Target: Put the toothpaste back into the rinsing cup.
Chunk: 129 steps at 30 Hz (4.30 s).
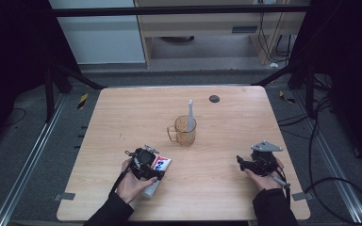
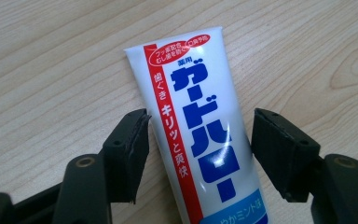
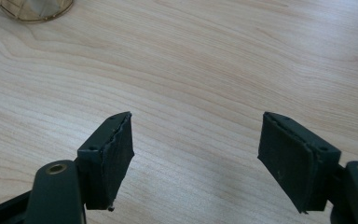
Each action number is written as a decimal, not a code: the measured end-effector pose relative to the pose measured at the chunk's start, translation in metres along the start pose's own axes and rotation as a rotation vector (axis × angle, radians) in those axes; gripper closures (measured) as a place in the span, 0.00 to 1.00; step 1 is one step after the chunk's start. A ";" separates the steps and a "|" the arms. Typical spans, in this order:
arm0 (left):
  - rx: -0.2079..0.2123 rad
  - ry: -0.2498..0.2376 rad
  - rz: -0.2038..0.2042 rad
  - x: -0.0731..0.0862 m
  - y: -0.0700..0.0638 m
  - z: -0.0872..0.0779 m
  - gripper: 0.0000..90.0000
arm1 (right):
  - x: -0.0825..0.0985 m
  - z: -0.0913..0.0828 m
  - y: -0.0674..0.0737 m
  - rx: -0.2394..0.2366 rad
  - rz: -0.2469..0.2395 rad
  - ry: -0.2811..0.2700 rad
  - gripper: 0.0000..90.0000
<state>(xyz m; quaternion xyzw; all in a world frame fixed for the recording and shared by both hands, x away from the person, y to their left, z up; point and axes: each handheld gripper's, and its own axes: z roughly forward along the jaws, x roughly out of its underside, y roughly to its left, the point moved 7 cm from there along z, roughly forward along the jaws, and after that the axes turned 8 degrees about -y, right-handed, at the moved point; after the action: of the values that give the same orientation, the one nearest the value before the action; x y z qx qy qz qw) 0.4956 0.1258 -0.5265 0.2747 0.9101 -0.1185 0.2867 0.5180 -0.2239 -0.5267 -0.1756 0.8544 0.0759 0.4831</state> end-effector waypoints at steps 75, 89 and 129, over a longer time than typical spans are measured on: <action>-0.099 -0.491 -0.110 -0.093 0.058 -0.083 0.75 | 0.000 -0.002 -0.005 0.026 -0.004 -0.047 0.25; -0.128 -0.634 -0.159 -0.149 0.057 -0.072 0.75 | 0.000 -0.002 -0.005 0.023 -0.004 -0.056 0.24; -0.088 -0.810 -0.131 -0.215 0.022 -0.030 0.75 | -0.001 -0.001 -0.005 0.022 -0.001 -0.074 0.18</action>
<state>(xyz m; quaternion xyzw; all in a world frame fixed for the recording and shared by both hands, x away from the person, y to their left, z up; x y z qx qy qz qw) 0.6412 0.0622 -0.3777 0.1349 0.7435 -0.1962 0.6249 0.5200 -0.2287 -0.5252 -0.1675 0.8366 0.0726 0.5165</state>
